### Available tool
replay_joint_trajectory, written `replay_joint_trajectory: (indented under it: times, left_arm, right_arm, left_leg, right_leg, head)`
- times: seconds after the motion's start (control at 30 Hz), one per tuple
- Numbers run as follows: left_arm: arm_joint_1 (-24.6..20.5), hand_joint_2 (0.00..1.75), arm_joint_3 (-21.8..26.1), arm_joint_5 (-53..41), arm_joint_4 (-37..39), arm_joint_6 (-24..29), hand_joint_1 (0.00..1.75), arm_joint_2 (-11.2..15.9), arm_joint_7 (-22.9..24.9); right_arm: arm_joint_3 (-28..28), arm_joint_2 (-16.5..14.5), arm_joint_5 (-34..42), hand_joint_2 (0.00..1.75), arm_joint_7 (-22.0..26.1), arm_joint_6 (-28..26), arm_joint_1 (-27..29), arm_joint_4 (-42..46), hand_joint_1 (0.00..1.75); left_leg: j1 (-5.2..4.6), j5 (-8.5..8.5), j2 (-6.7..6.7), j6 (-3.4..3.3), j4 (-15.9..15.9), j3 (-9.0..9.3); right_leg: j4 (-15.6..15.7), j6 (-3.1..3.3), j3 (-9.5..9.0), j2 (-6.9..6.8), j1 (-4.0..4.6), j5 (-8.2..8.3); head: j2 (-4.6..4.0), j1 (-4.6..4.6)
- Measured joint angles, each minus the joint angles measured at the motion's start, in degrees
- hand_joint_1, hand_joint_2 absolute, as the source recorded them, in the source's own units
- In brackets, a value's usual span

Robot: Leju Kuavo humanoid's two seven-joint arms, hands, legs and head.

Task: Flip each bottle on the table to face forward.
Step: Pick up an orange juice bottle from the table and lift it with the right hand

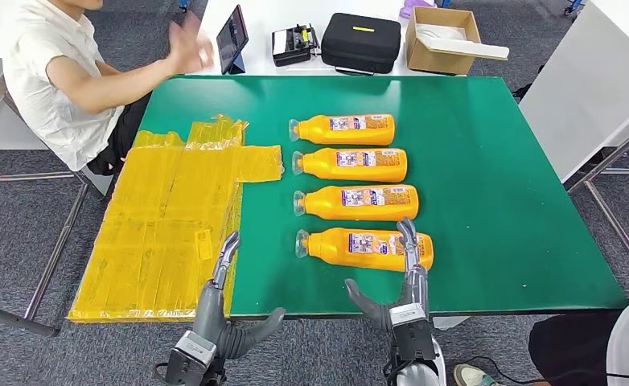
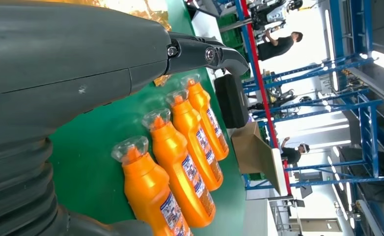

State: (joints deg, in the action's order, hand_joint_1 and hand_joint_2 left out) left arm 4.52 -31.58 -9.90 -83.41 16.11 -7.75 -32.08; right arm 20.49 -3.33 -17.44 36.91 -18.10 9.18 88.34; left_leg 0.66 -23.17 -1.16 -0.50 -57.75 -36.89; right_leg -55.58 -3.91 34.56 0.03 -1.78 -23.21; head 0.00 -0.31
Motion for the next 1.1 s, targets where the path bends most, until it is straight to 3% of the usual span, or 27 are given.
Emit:
replay_joint_trajectory:
  times: [0.2, 0.67, 0.93, 1.1]
  left_arm:
    - [0.1, 1.75, 0.1, -0.1, -1.0, 0.3, 0.00, 0.2, 0.1]
    - [0.0, 1.75, 0.3, -0.2, -1.2, 0.0, 0.00, 0.2, 0.2]
    - [-0.2, 1.75, 0.9, -0.7, -1.2, -0.4, 0.00, 0.0, 0.9]
    - [-0.6, 1.75, 1.1, -0.8, -1.2, -0.6, 0.00, -0.2, 0.9]
  right_arm:
    - [0.3, -0.4, -1.2, 1.75, 0.3, 0.7, -1.1, -0.3, 0.00]
    - [0.4, 0.3, -8.4, 1.75, -4.2, -3.3, -1.6, -1.4, 0.00]
    - [0.3, 4.5, -19.8, 1.75, -12.8, -3.7, -1.5, -1.5, 0.00]
    - [0.3, 6.7, -21.3, 1.75, -13.7, -3.8, -1.5, -1.5, 0.00]
  left_leg:
    - [0.00, 0.01, 0.00, 0.00, 0.0, 0.01]
    - [0.00, 0.01, 0.00, 0.00, 0.0, 0.01]
    - [-0.02, 0.01, -0.01, 0.00, 0.0, 0.02]
    - [-0.01, 0.01, 0.00, 0.00, 0.0, 0.02]
  right_leg:
    - [0.0, 0.00, 0.00, 0.00, 0.00, 0.00]
    - [0.0, 0.00, 0.00, 0.00, 0.00, 0.00]
    - [0.0, -0.01, -0.01, 0.00, -0.02, 0.02]
    - [0.0, -0.01, 0.00, 0.00, -0.01, 0.02]
  head:
    - [0.00, 0.01]
    - [0.00, 0.00]
    - [0.00, 0.01]
    - [0.00, 0.00]
